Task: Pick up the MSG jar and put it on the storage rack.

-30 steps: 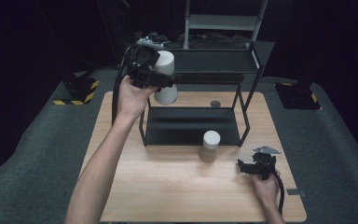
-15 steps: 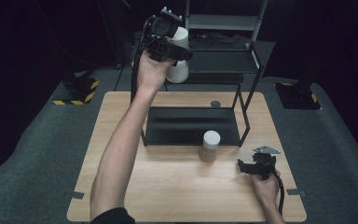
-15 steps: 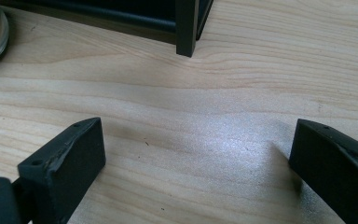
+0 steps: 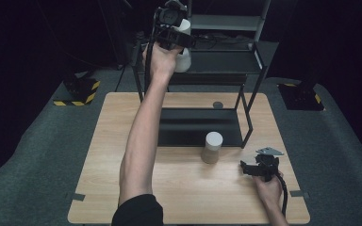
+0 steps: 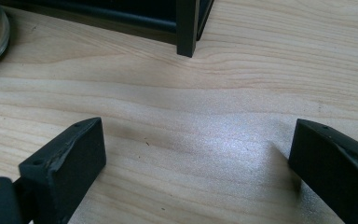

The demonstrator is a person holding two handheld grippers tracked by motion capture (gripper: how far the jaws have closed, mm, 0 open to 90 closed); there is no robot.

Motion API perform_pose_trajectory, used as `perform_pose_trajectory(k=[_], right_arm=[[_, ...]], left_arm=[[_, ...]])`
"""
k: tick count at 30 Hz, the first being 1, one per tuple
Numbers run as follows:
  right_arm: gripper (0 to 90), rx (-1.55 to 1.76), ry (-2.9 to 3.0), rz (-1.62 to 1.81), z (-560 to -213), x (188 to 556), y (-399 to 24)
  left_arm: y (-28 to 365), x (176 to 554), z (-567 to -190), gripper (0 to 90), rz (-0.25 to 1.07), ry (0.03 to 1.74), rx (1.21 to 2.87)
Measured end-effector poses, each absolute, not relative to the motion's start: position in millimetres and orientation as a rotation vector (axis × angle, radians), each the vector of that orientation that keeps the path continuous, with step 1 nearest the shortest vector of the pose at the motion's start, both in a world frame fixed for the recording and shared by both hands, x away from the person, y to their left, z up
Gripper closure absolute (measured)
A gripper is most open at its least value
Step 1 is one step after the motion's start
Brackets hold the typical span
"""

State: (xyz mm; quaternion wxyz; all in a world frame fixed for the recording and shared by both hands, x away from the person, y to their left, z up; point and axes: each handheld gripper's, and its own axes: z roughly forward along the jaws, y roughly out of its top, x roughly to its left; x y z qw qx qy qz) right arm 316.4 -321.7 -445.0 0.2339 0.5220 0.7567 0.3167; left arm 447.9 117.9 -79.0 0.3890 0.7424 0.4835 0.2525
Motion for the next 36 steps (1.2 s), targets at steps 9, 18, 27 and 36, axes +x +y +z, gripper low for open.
perform_pose_trajectory(k=[9,18,27,36], right_arm=[[3.2,1.432,2.078,0.87,-445.1,316.4,-321.8],[3.2,1.43,2.078,0.87,-445.3,316.4,-321.9],[3.4,1.428,2.078,0.871,-445.4,316.2,-322.0],[3.4,1.429,2.078,0.871,-445.3,316.2,-321.9]], left_arm=[[107.5,456.8,-86.6,34.7,0.668,1.255,1.878],[106.7,460.5,-91.0,34.8,0.667,1.246,1.885],[110.0,464.0,-90.1,34.2,0.646,1.242,1.895],[120.0,465.3,-93.6,17.2,0.605,1.258,1.854]])
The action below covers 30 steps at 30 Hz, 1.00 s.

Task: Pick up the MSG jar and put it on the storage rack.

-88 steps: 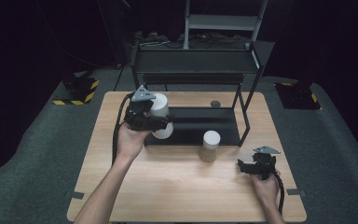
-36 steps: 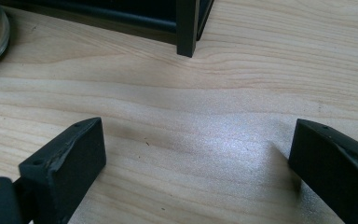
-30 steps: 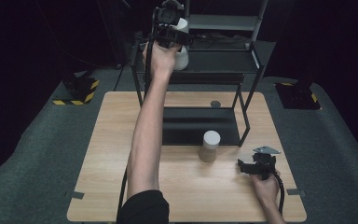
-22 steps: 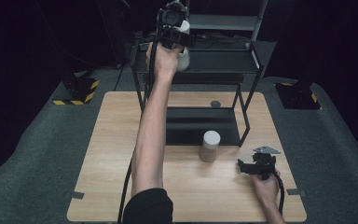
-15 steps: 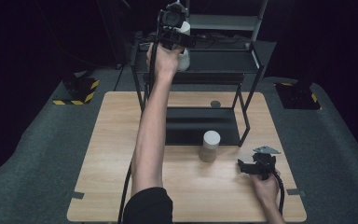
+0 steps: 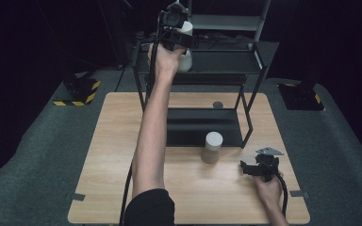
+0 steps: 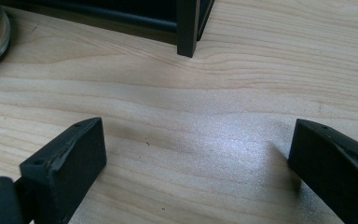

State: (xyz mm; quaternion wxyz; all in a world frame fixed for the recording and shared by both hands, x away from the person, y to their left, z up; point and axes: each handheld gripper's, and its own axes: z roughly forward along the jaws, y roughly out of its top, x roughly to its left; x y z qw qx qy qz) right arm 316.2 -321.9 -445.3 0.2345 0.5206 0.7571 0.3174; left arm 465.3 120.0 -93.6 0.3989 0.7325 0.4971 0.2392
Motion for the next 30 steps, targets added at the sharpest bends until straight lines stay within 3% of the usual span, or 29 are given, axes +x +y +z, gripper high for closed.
perform_pose_trajectory(k=[2,11,30], right_arm=[[3.4,1.43,2.078,0.871,-445.2,316.2,-321.9],[3.3,1.431,2.078,0.871,-445.2,316.5,-322.0],[3.3,1.436,2.075,0.875,-445.3,316.3,-321.7]], left_arm=[[121.4,460.6,-96.4,10.5,0.624,1.264,1.835],[137.0,437.4,-105.7,3.4,0.639,1.227,1.807],[159.3,389.9,-132.0,2.5,0.671,1.171,1.82]])
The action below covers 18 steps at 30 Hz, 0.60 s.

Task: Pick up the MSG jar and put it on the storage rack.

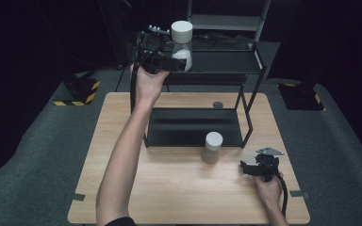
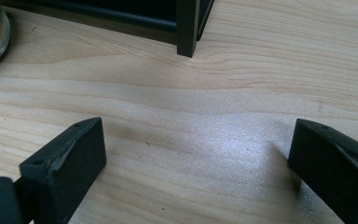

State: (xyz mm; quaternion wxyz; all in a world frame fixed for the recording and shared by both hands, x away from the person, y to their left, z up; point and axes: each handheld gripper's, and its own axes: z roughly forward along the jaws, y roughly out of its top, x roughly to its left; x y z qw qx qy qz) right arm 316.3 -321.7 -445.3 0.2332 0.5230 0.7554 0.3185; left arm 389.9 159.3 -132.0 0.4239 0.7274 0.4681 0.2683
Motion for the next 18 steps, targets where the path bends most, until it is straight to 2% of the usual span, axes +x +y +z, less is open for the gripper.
perform_pose_trajectory(k=[6,18], right_arm=[[3.3,1.436,2.075,0.874,-445.3,316.3,-321.7],[3.3,1.438,2.074,0.874,-445.3,316.3,-321.6]], left_arm=[[159.5,377.3,-148.1,3.2,0.718,1.163,1.824],[163.9,360.7,-168.0,3.5,0.705,1.127,1.834]])
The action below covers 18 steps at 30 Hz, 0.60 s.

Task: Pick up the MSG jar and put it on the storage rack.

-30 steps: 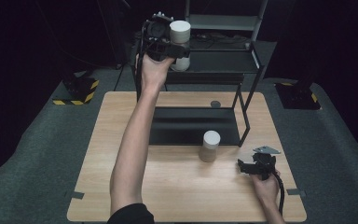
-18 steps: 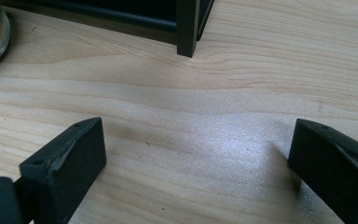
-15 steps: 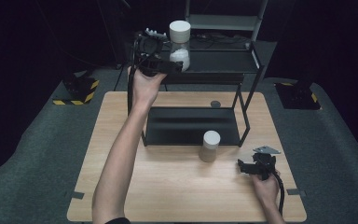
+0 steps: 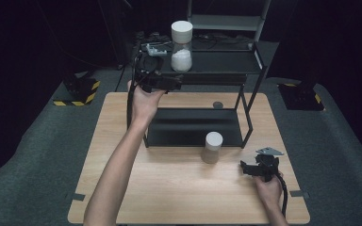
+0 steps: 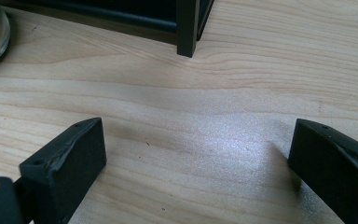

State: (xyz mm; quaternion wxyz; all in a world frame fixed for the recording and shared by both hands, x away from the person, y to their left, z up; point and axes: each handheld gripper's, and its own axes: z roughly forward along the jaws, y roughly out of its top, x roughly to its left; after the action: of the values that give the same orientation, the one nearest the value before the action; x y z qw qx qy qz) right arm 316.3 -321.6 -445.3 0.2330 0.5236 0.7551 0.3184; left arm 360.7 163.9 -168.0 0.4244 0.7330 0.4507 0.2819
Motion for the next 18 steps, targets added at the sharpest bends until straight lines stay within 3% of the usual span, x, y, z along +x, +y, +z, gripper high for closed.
perform_pose_trajectory(k=[14,18], right_arm=[[3.3,1.436,2.076,0.873,-445.2,316.3,-321.7],[3.3,1.436,2.076,0.873,-445.2,316.3,-321.8]], left_arm=[[171.8,338.1,-202.7,3.4,0.687,1.076,1.846],[179.1,335.8,-211.7,3.3,0.629,1.073,1.829]])
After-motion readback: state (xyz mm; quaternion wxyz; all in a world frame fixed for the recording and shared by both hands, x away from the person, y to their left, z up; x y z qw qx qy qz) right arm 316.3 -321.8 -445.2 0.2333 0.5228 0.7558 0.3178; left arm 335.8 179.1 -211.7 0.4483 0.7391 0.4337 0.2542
